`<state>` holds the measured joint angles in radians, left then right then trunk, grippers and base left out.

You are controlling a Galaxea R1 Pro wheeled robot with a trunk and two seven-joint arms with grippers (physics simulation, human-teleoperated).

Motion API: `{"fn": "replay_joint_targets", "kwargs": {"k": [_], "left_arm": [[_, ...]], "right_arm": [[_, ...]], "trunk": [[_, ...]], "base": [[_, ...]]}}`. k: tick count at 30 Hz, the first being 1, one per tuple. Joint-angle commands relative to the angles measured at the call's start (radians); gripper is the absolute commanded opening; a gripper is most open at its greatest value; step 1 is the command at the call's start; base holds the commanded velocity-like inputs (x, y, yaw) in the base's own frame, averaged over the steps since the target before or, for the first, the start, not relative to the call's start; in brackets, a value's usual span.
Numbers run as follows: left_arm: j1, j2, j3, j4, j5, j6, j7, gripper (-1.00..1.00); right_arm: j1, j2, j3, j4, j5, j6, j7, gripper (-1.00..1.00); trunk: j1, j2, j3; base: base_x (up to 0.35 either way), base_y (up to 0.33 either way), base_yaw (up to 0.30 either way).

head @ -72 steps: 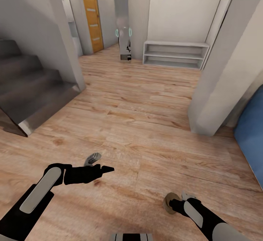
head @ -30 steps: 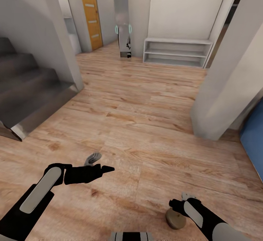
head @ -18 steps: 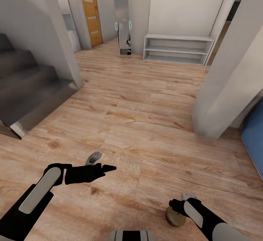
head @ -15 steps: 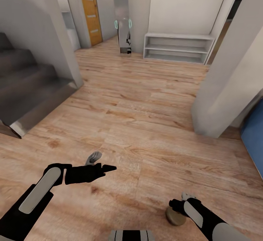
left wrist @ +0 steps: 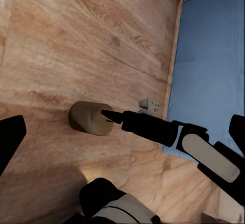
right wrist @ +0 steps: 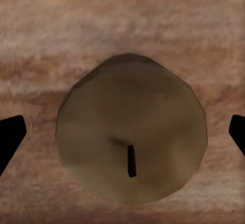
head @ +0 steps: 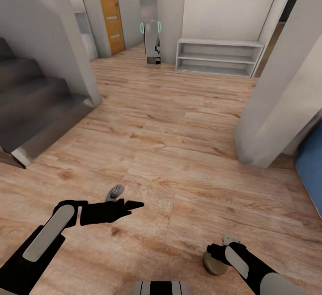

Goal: Place each of the two pumpkins and all three candles from the living room inside a cabinet in the living room (use any cabinet), then make sure every cabinet is closed, and position the cauldron so it is next to a table in the living room.

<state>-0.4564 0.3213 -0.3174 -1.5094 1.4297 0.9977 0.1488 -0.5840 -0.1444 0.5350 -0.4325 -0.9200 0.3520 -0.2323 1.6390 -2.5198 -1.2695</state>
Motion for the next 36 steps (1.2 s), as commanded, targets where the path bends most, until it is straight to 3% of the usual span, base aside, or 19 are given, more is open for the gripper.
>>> {"fn": "replay_joint_targets", "kwargs": {"k": [1,11,15,18,28,36], "left_arm": [[-0.001,0.002,-0.001,0.0,0.009,0.001,-0.029,1.0],[-0.001,0.009,-0.012,0.0,0.009,0.002,-0.105,1.0],[-0.001,0.011,-0.018,0.0,0.009,0.002,-0.164,1.0],[-0.001,0.027,-0.019,0.001,0.008,0.002,-0.218,1.0],[-0.001,0.039,-0.021,0.003,0.008,0.002,-0.297,1.0],[-0.001,0.039,-0.022,0.004,0.007,0.002,-0.306,1.0]], "right_arm": [[0.0,-0.001,0.008,-0.003,-0.01,0.002,-0.009,1.0],[-0.001,-0.001,0.008,-0.003,-0.01,0.002,-0.009,1.0],[0.0,-0.001,0.008,-0.003,-0.01,0.002,-0.008,1.0],[-0.001,-0.001,0.008,-0.003,-0.01,0.002,-0.008,1.0],[0.0,-0.001,0.008,-0.003,-0.01,0.002,-0.008,1.0],[0.0,-0.001,0.008,-0.003,-0.01,0.002,-0.007,1.0]], "trunk": [[0.0,0.0,-0.001],[0.0,0.0,-0.001],[0.0,0.0,-0.001],[0.0,0.0,-0.001],[0.0,0.0,-0.001],[0.003,-0.002,-0.032]], "base": [[0.0,0.0,0.0],[0.0,0.0,0.0],[0.0,0.0,0.0],[0.0,0.0,0.0],[0.0,0.0,0.0],[0.0,0.0,0.0]]}}
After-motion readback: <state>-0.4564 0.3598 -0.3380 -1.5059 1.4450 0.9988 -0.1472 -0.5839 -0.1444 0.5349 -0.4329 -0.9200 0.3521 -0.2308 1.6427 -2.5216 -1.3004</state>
